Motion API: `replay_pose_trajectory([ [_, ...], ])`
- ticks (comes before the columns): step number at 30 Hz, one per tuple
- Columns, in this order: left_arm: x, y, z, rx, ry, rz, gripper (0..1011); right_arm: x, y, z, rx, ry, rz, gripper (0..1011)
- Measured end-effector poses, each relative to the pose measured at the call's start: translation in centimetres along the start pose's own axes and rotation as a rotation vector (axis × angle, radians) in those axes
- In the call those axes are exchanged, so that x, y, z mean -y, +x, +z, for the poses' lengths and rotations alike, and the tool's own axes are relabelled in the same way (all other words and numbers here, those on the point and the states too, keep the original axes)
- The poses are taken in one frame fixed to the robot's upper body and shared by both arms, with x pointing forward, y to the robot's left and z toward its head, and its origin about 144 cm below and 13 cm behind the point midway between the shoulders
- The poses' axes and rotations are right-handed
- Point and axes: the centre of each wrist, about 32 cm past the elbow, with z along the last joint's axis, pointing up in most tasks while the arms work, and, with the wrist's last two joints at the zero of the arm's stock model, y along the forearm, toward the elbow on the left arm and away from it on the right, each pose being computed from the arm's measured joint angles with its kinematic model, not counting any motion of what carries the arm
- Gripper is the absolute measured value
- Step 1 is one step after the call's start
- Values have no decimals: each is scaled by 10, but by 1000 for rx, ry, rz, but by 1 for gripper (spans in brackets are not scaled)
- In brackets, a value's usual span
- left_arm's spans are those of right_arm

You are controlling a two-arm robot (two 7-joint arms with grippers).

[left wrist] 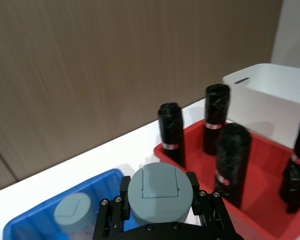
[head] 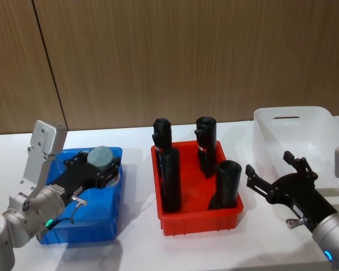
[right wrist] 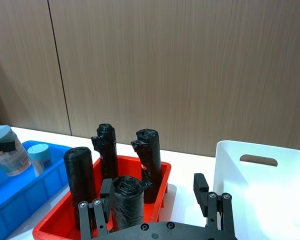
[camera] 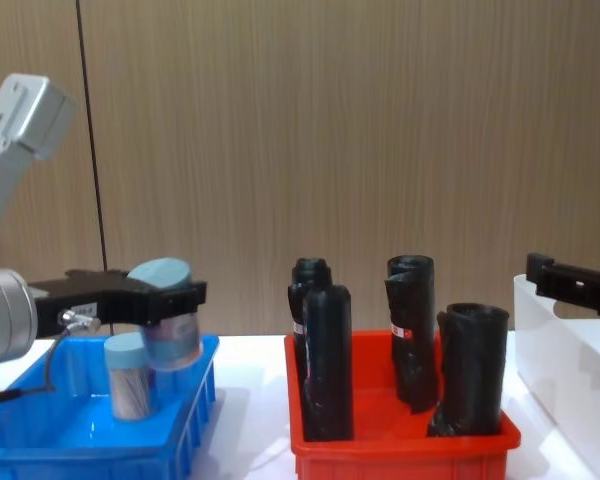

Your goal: Pick the cotton swabs from the blue box and place them into the white box.

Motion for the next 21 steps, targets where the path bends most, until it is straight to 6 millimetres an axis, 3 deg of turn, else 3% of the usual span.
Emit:
replay_pose_trajectory([
  [21, 1, 6, 18, 33, -108, -327, 664, 0, 0, 0, 0, 0, 0, 1002],
])
